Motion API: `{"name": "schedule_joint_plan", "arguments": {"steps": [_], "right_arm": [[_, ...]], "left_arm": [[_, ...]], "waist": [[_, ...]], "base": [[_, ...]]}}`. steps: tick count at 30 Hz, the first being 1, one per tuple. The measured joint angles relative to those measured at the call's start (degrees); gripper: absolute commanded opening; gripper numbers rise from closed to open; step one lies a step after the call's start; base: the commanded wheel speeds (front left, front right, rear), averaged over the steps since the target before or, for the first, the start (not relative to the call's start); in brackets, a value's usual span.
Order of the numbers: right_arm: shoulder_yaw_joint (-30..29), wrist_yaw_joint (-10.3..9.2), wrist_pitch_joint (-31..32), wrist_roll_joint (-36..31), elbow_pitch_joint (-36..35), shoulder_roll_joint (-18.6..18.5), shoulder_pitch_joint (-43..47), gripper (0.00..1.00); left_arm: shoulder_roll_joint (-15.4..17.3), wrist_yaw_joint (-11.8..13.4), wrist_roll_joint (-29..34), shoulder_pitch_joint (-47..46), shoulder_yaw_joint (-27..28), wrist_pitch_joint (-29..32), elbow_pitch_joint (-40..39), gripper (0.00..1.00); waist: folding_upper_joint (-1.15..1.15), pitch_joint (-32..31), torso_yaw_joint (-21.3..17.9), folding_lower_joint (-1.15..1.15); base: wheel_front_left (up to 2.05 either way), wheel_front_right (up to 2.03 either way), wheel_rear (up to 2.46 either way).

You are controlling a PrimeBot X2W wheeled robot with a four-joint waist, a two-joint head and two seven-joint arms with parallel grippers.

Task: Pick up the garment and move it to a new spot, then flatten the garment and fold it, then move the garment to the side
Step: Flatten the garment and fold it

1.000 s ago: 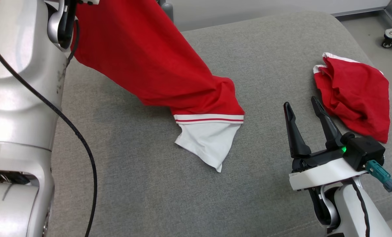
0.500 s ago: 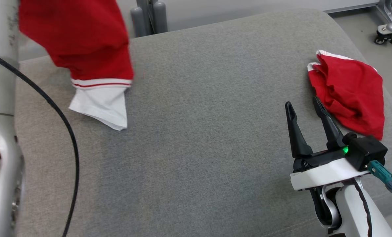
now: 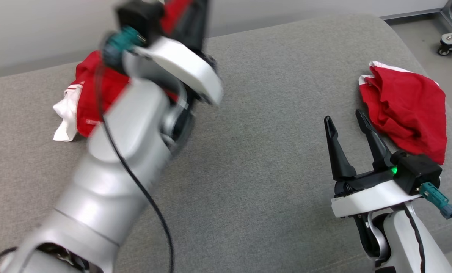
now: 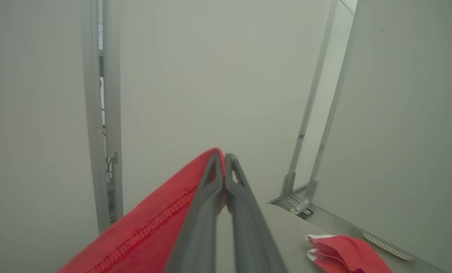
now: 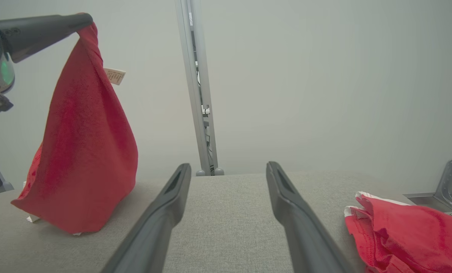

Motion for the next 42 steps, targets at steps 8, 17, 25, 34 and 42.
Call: {"name": "schedule_joint_plan", "arguments": {"steps": [8, 17, 25, 34, 42], "right_arm": [[-1.4, 0.0, 0.0, 0.3, -0.1, 0.0, -1.1, 1.0], [-0.6, 0.0, 0.0, 0.8, 0.0, 0.0, -1.2, 1.0], [-0.9, 0.0, 0.0, 0.9, 0.1, 0.0, -1.4, 1.0], [-1.8, 0.0, 0.0, -0.3, 0.5, 0.0, -1.4, 1.0], [-3.1, 0.0, 0.0, -2.8, 0.1, 0.0, 0.1, 1.0]], "left_arm": [[0.0, 10.9, -12.2, 6.1, -21.0, -0.4, -11.7, 0.0], [-0.1, 13.5, -16.5, 6.1, -33.8, -1.4, -11.7, 0.0], [-0.1, 8.2, -17.5, 10.2, -39.0, 1.5, -10.6, 1.0], [-0.1, 8.8, -16.4, 9.2, -38.7, -1.5, -9.5, 1.0], [1.9, 12.2, -10.2, 5.6, -28.8, -2.9, -5.2, 1.0]], "waist": [[0.0, 0.3, -2.3, 0.0], [0.0, 0.4, -3.9, 0.0], [0.0, 1.1, -4.0, 0.0], [0.0, 0.7, -0.7, 0.0], [0.0, -0.4, 4.1, 0.0]], "base": [[0.0, 0.0, 0.0], [0.0, 0.0, 0.0], [0.0, 0.0, 0.0], [0.0, 0.0, 0.0], [0.0, 0.0, 0.0]]}}
